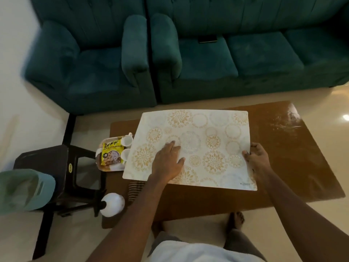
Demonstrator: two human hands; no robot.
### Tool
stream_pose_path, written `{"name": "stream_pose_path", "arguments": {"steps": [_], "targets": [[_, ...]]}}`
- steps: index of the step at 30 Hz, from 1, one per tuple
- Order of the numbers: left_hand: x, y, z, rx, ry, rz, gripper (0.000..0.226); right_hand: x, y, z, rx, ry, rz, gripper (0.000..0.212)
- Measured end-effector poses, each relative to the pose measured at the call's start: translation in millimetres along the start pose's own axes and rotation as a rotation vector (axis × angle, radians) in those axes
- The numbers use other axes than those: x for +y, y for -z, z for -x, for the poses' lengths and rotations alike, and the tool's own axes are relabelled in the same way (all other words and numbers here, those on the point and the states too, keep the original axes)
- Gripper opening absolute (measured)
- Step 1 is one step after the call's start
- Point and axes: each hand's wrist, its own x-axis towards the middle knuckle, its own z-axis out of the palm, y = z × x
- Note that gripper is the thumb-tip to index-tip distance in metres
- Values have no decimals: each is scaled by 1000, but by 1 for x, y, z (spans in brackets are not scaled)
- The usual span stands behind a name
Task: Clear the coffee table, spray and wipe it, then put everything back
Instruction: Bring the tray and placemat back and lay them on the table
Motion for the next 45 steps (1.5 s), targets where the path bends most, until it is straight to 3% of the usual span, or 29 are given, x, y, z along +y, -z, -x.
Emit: {"name": "stream_pose_path", "arguments": {"steps": [11,17,25,27,31,33,38,45], "targets": [[109,-80,-37,-25,251,48,62,-5,96,-101,-112,33,144,23],[112,-149,-63,-71,314,101,67,40,106,-160,-118,-4,207,21],[83,-240,-105,-86,274,6,69,102,96,-226,-41,27,272,22],[77,-250,-108,-49,243,-35,66,109,91,-230,-10,78,376,25],[66,-251,-114,60,182,-56,68,122,79,-225,109,402,807,50],[56,-248,-122,105,194,-67,79,128,65,-217,39,521,952,58],[40,-252,-132,44,300,-88,109,154,39,-217,-377,593,1270,69],[63,-270,-132,63,301,-97,116,158,55,-241,-365,665,1293,70]]}}
